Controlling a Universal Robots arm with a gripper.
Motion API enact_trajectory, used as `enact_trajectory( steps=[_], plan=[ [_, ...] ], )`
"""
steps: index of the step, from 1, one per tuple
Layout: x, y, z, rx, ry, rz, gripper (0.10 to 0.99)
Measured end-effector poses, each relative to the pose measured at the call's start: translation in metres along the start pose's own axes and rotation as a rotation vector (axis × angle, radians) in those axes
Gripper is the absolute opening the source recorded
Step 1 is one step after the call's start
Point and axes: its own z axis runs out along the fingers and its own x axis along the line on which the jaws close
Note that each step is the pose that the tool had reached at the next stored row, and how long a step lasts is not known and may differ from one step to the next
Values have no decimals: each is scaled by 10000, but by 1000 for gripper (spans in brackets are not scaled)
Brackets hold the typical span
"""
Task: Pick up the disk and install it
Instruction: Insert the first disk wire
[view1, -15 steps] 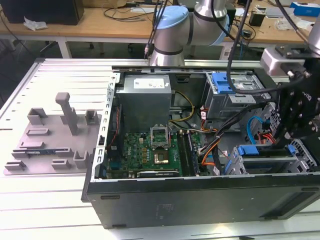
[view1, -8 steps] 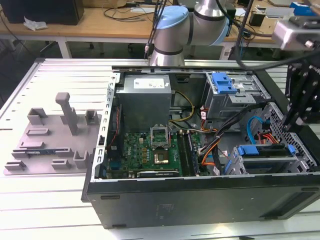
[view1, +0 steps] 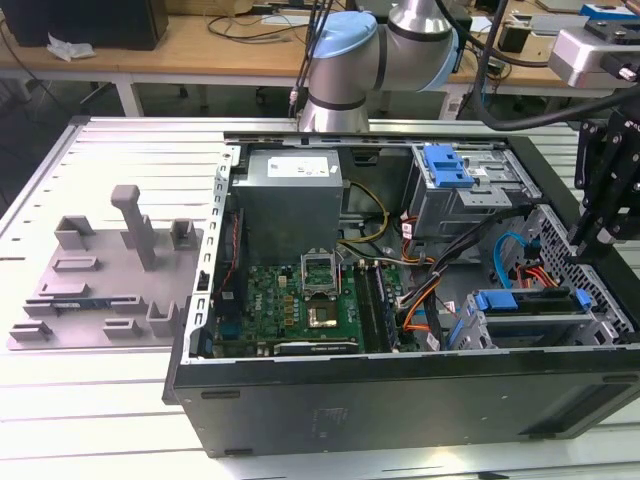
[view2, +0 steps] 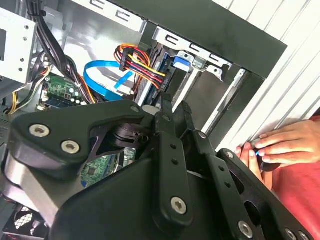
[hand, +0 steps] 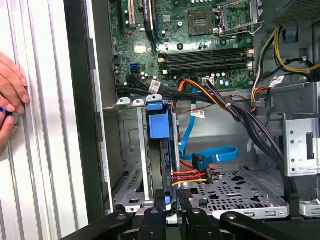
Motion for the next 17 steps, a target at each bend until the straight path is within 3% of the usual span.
enact_trajectory(
  steps=[17],
  plan=[
    [0, 0, 0, 0, -3, 0, 239]
  ],
)
